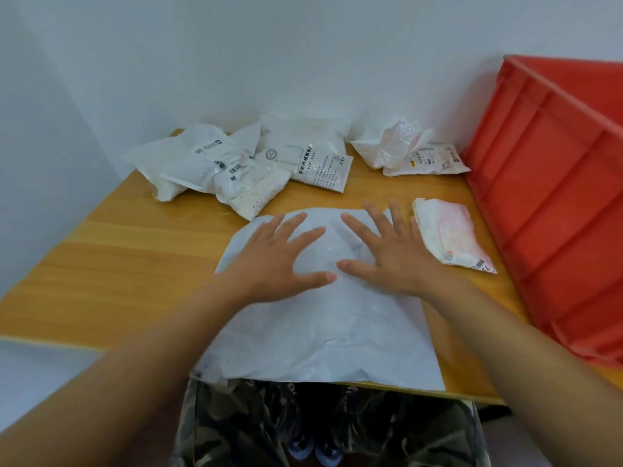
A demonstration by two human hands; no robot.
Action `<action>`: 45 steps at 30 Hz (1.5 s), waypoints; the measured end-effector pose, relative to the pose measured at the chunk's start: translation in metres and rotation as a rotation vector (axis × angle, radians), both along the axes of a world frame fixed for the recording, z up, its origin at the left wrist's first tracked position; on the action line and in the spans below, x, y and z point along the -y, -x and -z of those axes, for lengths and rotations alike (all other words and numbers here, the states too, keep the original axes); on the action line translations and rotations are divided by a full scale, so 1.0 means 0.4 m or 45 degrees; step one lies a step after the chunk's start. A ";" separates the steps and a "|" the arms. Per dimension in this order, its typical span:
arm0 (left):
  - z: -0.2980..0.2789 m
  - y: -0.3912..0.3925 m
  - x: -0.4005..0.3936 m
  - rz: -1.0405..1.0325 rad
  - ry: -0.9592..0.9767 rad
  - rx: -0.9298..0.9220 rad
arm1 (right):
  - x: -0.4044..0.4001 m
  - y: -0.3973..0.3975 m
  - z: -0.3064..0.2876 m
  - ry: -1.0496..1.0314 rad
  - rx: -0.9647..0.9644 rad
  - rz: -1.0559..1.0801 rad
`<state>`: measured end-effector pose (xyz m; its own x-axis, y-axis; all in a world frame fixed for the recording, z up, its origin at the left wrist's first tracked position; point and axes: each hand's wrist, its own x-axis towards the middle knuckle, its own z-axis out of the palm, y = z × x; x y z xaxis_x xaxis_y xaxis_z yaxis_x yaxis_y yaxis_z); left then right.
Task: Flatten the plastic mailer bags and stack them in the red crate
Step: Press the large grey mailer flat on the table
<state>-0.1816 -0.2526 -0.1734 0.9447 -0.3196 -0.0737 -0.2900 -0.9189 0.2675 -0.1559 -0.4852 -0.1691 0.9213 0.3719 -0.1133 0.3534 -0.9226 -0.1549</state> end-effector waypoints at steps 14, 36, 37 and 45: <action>0.108 -0.124 -0.066 0.069 -0.175 0.010 | -0.027 -0.131 0.081 0.004 -0.138 -0.199; 0.021 0.041 -0.099 0.461 0.084 0.094 | -0.016 0.051 -0.025 -0.073 -0.070 -0.530; 0.030 0.079 -0.106 0.530 0.068 0.075 | -0.005 0.088 -0.016 -0.052 -0.080 -0.599; 0.095 0.154 -0.114 0.576 -0.119 0.071 | 0.032 0.166 0.087 0.059 0.007 -0.693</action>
<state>-0.2433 -0.2070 -0.2114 0.7153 -0.6948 -0.0746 -0.6788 -0.7162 0.1621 -0.2224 -0.4980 -0.2038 0.5975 0.7901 -0.1367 0.7826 -0.6118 -0.1152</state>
